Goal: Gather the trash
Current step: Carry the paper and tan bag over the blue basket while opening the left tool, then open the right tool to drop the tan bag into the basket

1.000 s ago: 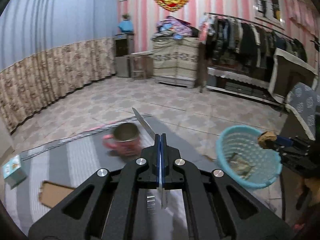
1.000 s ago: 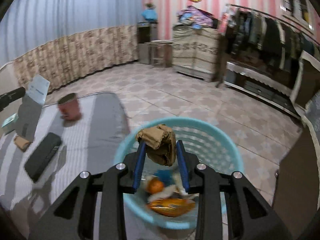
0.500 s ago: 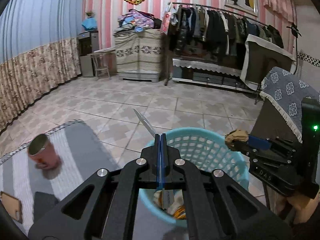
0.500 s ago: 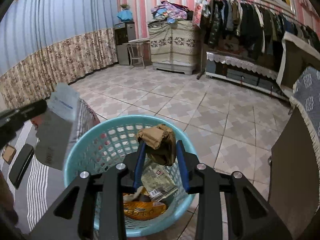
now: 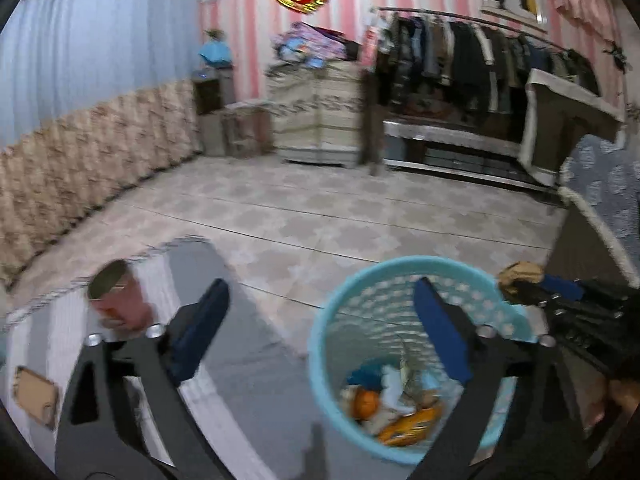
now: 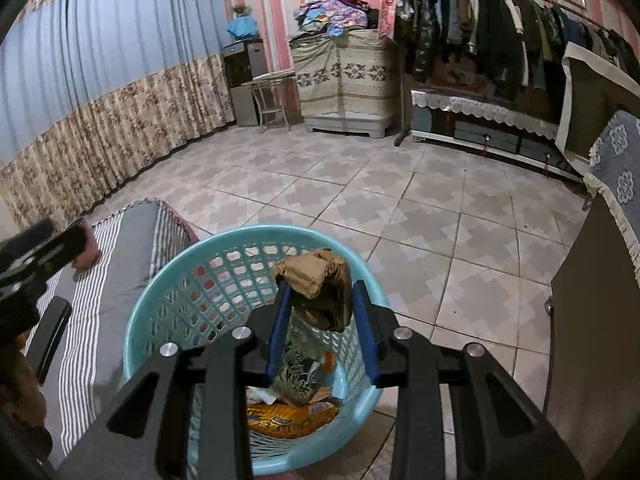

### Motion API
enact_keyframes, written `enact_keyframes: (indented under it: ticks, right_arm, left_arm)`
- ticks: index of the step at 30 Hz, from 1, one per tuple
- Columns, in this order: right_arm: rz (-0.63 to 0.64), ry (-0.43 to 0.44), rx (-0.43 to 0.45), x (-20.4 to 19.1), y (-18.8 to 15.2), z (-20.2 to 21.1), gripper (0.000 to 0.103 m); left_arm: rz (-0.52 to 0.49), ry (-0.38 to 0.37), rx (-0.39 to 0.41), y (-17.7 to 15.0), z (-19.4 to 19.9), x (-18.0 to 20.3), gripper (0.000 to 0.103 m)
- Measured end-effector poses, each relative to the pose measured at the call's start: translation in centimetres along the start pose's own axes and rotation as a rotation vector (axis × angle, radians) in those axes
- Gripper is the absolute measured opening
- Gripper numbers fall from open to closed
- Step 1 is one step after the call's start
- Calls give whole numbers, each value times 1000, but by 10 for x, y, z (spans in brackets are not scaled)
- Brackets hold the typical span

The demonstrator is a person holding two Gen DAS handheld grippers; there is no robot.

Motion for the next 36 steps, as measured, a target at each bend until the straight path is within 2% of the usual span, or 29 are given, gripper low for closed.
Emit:
enact_keyframes:
  ticks: [3,9,10,11,13,17,24,29,36]
  right_arm:
    - [17,37,-6,-18,-2,1,32]
    - [47,64,4,-40,-5,5,41]
    - [40,76,5,-42,-5,5,48]
    - [35,77,7,-42,-4,5,65]
    - [20,56,24,-39,-4,7,86]
    - [9,41,29,-38,-4,8,96]
    - [24,10,55,-46,-1,16,98]
    - [22,29,104,-60,-3,38,99]
    - [69,78,165,-89,-16,80,99]
  left_arm:
    - [15,50,15,-6,19,-20,98]
    - [52,71,26,-14,47,-38,98]
    - [58,73,28,-16,52,-41,98]
    - [62,76,28,-17,56,-44,98]
    - [67,87,30,-18,61,-47,98]
    - [87,117,37,-24,74,-55,98]
    - [98,176,45,-35,99,-68,98]
    - [143,213,75,-48,128,-80,98]
    - [134,281,101,-62,170,-87,98]
Point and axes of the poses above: each gripper's, at about its wrist camera, not at the fingertips, and z roughly against the way its jaws point, x to its right, y to its top, the point moved 9 cm from there along -z, roughly the way its jaws point, and after that the axes turned 13 degrees about -y, right-handed, at the moved point
